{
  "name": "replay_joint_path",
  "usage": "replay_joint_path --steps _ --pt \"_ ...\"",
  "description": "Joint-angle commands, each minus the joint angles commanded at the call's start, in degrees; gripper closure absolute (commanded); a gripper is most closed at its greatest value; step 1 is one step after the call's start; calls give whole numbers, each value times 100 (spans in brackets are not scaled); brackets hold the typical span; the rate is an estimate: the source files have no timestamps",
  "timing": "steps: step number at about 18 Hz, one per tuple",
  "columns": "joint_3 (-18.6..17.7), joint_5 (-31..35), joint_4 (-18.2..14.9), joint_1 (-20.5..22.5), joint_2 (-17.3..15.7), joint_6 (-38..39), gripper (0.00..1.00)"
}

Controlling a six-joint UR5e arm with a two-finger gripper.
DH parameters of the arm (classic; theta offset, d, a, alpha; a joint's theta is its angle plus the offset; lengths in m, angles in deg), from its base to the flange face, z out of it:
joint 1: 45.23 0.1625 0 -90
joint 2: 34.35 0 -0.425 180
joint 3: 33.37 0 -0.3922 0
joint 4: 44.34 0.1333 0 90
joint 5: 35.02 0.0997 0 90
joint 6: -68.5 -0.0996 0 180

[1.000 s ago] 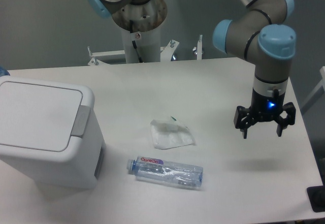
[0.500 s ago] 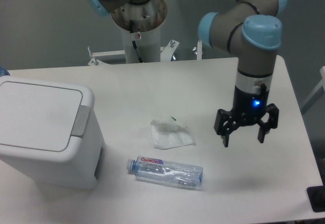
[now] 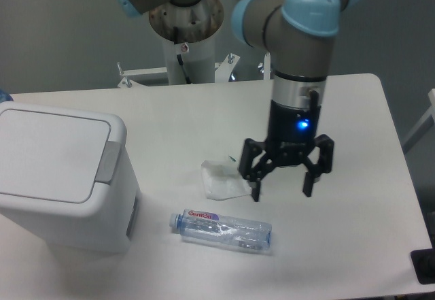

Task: Open the trash can
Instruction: 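Move the open gripper across the table toward the white trash can lid, then push the gripper finger down on the lid's edge to flip it open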

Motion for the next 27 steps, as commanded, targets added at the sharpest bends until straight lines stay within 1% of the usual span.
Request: replay_joint_path --steps 4,8,12,14,16,18,20,27 --pt "-79 -325 0 -185 -185 168 0" --pt "-272 -361 0 -290 -325 176 0" --pt "-649 -317 0 -352 -571 124 0" --pt "-790 -300 9 -465 -703 97 0" --pt "-791 -291 9 -685 -695 141 0" --pt "-791 -291 26 -809 -642 97 0" --pt "-791 -282 26 -949 -528 89 0" --pt "-896 -265 35 -1011 -519 89 0"
